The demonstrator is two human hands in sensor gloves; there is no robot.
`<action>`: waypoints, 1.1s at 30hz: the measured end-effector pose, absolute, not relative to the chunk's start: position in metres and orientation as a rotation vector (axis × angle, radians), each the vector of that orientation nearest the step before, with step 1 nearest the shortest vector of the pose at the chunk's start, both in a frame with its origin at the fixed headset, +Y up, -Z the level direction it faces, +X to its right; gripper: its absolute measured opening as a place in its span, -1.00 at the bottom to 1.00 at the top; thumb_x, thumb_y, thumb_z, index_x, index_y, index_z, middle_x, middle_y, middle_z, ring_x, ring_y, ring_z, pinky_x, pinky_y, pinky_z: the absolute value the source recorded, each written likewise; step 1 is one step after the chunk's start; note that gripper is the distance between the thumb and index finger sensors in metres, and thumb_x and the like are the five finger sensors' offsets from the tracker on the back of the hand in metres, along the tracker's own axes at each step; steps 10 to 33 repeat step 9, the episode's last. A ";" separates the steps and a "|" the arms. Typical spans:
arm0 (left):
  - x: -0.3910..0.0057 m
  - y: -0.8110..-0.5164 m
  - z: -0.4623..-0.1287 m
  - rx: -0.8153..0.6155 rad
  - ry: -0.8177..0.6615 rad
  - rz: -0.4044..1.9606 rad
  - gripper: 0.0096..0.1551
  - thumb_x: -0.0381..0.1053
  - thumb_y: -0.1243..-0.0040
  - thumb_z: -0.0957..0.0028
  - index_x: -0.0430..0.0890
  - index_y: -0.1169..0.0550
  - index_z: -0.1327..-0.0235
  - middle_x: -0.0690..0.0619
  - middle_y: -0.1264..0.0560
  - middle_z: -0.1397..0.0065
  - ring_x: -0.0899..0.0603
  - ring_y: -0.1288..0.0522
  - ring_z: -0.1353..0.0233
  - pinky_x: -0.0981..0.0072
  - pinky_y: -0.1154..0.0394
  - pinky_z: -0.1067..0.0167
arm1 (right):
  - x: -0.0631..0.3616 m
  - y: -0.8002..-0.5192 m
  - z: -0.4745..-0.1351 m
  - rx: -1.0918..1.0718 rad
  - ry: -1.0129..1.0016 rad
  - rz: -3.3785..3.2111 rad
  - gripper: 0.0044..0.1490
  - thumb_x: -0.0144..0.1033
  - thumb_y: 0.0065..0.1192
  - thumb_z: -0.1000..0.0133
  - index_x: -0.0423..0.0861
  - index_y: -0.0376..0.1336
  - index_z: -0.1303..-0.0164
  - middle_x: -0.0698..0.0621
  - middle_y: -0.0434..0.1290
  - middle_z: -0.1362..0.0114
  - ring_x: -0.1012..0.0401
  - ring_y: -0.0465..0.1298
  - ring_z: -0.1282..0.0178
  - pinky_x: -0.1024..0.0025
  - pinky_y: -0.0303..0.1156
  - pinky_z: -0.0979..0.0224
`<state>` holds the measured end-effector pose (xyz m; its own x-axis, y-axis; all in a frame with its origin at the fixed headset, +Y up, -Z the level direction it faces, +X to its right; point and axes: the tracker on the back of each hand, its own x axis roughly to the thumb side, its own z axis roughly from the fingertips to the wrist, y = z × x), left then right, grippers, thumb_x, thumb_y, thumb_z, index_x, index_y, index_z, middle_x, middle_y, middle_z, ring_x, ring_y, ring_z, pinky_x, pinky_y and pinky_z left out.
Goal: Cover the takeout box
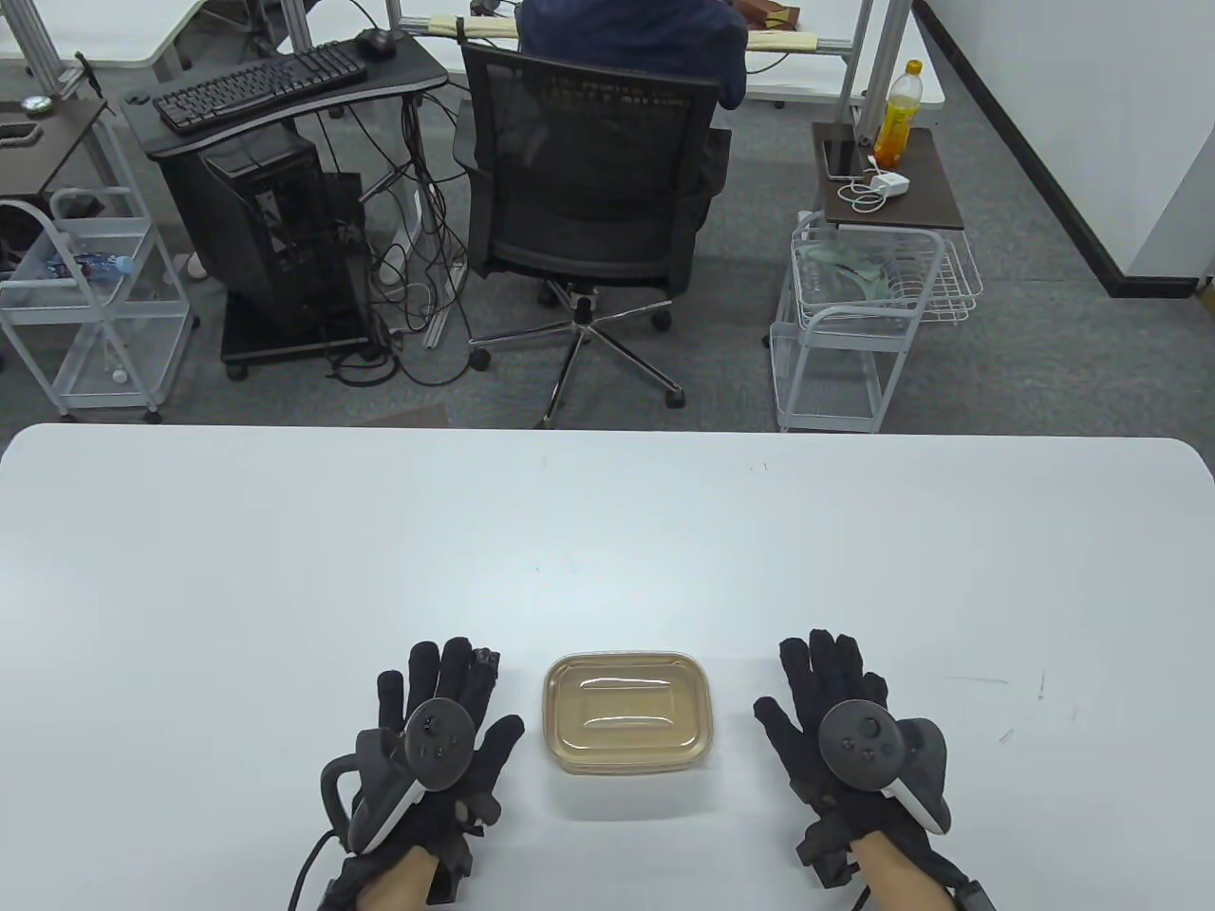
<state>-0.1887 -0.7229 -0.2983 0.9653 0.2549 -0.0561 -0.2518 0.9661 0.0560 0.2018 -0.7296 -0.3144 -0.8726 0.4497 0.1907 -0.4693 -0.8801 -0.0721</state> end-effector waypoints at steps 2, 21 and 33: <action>-0.189 -0.723 -0.298 0.044 0.063 0.257 -0.13 0.58 0.04 0.24 0.45 -0.24 -0.46 0.36 -0.08 -0.77 0.06 0.06 -0.80 0.21 0.25 -0.62 | 0.201 -0.730 -0.315 0.235 -0.162 2.650 -0.11 -0.01 0.08 -0.32 -0.28 0.01 -0.72 -0.45 -0.06 -0.75 -0.36 -0.12 -0.70 -0.55 -0.10 -0.47; -0.189 -0.723 -0.297 0.037 0.066 0.253 -0.13 0.58 0.04 0.24 0.44 -0.25 -0.46 0.36 -0.09 -0.77 0.06 0.05 -0.80 0.21 0.24 -0.62 | 0.200 -0.731 -0.314 0.239 -0.159 2.663 -0.11 -0.02 0.08 -0.32 -0.29 0.01 -0.72 -0.45 -0.05 -0.75 -0.36 -0.12 -0.69 -0.55 -0.10 -0.46; -0.189 -0.723 -0.297 0.037 0.066 0.253 -0.13 0.58 0.04 0.24 0.44 -0.25 -0.46 0.36 -0.09 -0.77 0.06 0.05 -0.80 0.21 0.24 -0.62 | 0.200 -0.731 -0.314 0.239 -0.159 2.663 -0.11 -0.02 0.08 -0.32 -0.29 0.01 -0.72 -0.45 -0.05 -0.75 -0.36 -0.12 -0.69 -0.55 -0.10 -0.46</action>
